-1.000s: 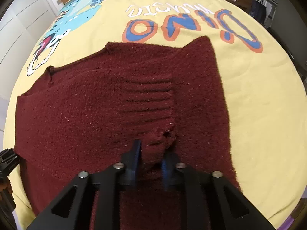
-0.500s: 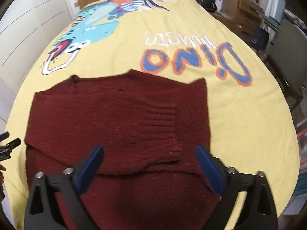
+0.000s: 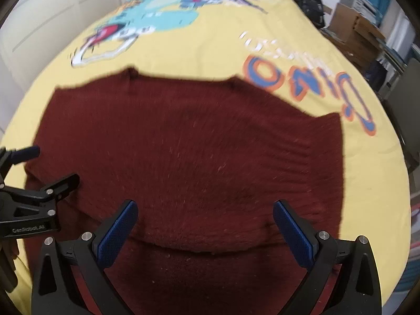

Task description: Fold small clothes

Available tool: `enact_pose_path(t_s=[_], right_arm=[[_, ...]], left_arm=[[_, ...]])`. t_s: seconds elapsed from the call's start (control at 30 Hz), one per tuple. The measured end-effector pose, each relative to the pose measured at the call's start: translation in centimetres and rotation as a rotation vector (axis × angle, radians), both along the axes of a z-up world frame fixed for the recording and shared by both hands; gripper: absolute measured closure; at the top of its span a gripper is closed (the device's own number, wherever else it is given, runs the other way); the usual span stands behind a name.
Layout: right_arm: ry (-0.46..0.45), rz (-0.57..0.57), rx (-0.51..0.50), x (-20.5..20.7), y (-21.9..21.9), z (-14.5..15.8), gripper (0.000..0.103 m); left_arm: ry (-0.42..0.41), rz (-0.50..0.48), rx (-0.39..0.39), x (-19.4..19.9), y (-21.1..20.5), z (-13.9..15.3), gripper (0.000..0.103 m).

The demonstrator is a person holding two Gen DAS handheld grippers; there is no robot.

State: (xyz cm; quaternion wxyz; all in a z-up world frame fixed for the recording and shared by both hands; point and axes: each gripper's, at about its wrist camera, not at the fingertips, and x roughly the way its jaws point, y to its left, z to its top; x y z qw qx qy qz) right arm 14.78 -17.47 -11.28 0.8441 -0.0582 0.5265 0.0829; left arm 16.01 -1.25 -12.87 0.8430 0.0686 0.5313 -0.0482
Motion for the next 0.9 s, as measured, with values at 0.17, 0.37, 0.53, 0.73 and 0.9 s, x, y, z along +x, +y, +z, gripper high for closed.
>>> enact_pose_path(t_s=[0.17, 0.37, 0.53, 0.73, 0.9], right_arm=[[0.011, -0.003, -0.005, 0.2, -1.0, -2.6, 0.000], [-0.016, -0.033, -0.009, 0.3, -4.0, -2.7, 0.000], [-0.008, -0.094, 0.017, 0.1, -7.1, -2.9, 0.000], [0.016, -0.135, 0.140, -0.2, -9.4, -3.8, 0.000], [-0.009, -0.171, 0.199, -0.7, -9.8, -4.2, 0.000]], left_arm=[[0.014, 0.028, 0.012, -0.3, 1.2, -2.1, 0.001], [0.020, 0.046, -0.003, -0.1, 3.8, -2.7, 0.001], [0.016, 0.045, -0.042, -0.1, 5.2, -3.0, 0.001], [0.013, 0.040, -0.048, 0.2, 5.5, -3.0, 0.001], [0.008, 0.044, -0.041, 0.1, 5.1, -2.9, 0.001]])
